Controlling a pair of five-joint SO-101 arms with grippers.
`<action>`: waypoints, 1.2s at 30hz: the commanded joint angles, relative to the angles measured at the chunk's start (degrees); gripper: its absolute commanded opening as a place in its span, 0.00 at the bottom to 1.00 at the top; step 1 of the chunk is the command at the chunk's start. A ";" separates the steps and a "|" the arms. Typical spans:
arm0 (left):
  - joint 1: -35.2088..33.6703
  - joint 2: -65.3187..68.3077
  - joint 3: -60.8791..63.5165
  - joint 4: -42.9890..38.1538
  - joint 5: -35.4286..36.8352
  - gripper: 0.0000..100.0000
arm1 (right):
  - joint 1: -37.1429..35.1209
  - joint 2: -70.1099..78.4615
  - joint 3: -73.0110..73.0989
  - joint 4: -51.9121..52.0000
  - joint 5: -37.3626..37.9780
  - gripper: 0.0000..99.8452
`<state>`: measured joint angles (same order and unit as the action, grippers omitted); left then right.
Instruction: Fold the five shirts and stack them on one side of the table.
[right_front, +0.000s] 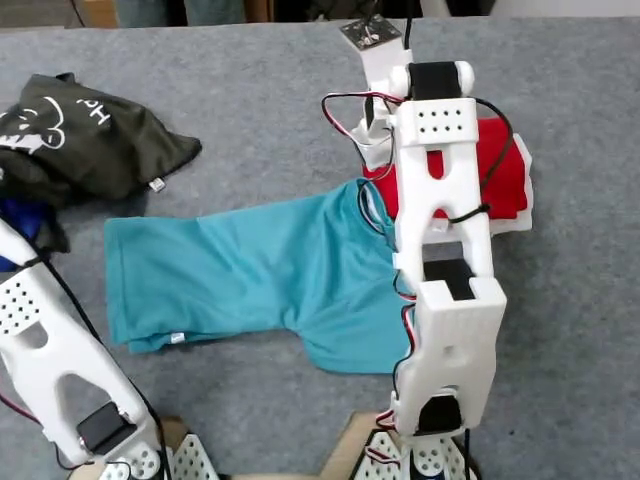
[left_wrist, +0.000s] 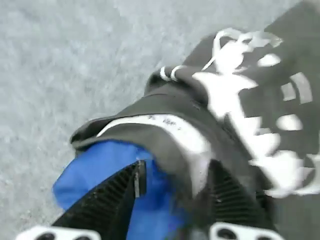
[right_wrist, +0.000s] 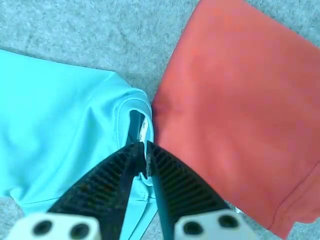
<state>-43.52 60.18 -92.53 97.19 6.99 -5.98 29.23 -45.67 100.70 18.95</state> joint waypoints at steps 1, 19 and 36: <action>1.27 -9.67 -2.95 1.05 1.32 0.24 | -0.53 -4.00 -3.30 0.53 -1.05 0.01; 17.80 -52.04 68.26 2.46 -7.03 0.17 | -8.00 -1.10 -0.31 0.44 -5.36 0.01; 16.57 -88.88 147.91 -29.98 -9.67 0.27 | 0.53 -5.41 0.22 0.44 -5.27 0.01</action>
<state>-27.34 -28.18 51.56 72.75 -2.51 -6.15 29.23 -45.58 100.70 13.58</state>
